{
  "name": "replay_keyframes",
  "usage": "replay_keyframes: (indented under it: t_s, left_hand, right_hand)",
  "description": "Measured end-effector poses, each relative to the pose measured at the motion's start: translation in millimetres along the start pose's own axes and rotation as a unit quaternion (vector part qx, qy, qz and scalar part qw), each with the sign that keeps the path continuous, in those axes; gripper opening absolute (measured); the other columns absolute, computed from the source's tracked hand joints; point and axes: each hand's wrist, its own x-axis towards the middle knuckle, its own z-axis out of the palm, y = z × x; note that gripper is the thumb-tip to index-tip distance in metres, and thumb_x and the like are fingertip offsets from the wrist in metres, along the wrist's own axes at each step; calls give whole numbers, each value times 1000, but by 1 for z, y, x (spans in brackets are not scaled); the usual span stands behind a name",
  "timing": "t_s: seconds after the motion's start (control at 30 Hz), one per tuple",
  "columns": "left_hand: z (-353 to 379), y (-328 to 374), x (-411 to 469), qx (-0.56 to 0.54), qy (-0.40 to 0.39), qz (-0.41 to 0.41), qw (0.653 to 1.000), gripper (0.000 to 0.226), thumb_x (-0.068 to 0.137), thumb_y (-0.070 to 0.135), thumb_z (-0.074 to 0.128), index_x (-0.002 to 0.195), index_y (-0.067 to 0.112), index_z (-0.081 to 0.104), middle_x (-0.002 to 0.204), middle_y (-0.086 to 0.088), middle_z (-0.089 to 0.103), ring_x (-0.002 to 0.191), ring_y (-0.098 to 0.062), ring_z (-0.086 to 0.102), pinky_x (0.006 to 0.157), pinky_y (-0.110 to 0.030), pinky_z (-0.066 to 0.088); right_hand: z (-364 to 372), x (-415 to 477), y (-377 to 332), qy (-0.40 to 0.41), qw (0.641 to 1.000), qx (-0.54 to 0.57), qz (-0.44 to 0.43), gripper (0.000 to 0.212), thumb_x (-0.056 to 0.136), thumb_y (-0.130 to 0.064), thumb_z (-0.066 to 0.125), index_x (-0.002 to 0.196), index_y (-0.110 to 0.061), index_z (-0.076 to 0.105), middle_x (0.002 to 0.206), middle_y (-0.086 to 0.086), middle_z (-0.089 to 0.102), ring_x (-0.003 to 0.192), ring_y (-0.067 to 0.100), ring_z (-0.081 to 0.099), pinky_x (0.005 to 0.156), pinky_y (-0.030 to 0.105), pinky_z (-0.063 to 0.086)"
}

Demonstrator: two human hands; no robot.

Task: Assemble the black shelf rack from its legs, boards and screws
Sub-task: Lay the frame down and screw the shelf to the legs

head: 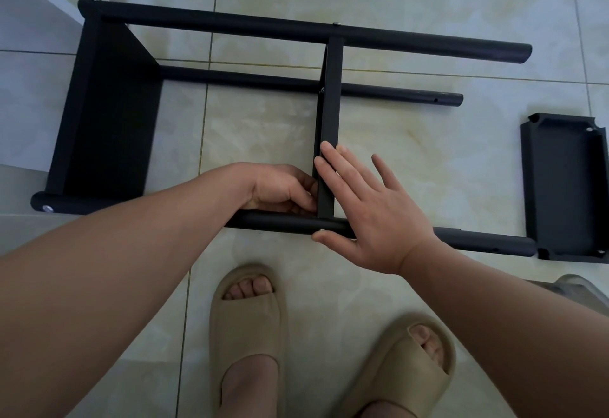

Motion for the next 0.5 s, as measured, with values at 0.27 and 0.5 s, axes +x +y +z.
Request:
replay_keyframes:
  t_s: [0.27, 0.5]
  left_hand:
    - [-2, -2, 2, -18, -30, -17, 999, 26, 89, -9, 47, 111, 1, 57, 80, -12, 66, 69, -20, 66, 69, -29, 53]
    - [-3, -3, 4, -3, -15, -12, 1000, 19, 89, -10, 51, 102, 1, 59, 79, -12, 65, 67, -18, 67, 66, -27, 54]
  right_hand:
    - [0, 0, 0, -3, 1000, 0, 1, 92, 94, -74, 27, 163, -16, 9, 171, -1, -5, 157, 17, -2, 123, 56, 16]
    - [0, 0, 0, -1, 1000, 0, 1, 92, 94, -73, 28, 163, -15, 9, 171, -1, -5, 157, 17, -1, 123, 56, 17]
